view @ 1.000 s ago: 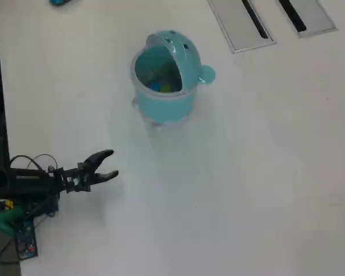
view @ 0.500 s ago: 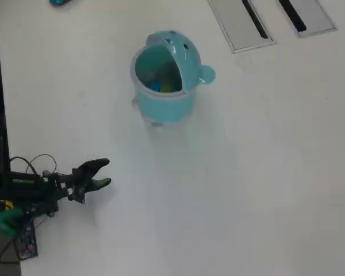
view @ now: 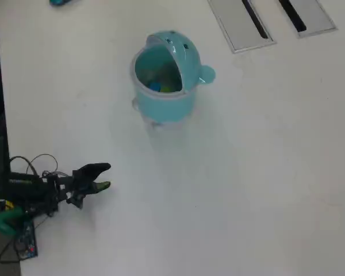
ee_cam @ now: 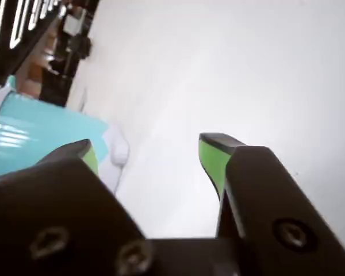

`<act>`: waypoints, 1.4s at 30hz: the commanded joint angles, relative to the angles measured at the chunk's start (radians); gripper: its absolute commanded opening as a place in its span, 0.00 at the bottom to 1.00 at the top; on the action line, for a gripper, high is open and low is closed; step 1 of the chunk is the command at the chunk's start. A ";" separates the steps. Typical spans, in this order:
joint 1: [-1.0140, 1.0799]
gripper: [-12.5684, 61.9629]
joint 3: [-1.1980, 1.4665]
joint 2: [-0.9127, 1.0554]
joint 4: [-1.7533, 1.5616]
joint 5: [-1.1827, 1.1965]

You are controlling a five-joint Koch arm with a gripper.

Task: Grasp RGB lego blocks and put them in the bin one by one.

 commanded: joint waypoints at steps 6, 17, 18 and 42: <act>0.008 0.61 0.071 0.066 0.123 0.063; -0.015 0.61 0.071 0.071 0.313 0.299; -0.017 0.61 0.072 0.071 0.318 0.301; -0.009 0.62 0.072 0.066 0.397 0.368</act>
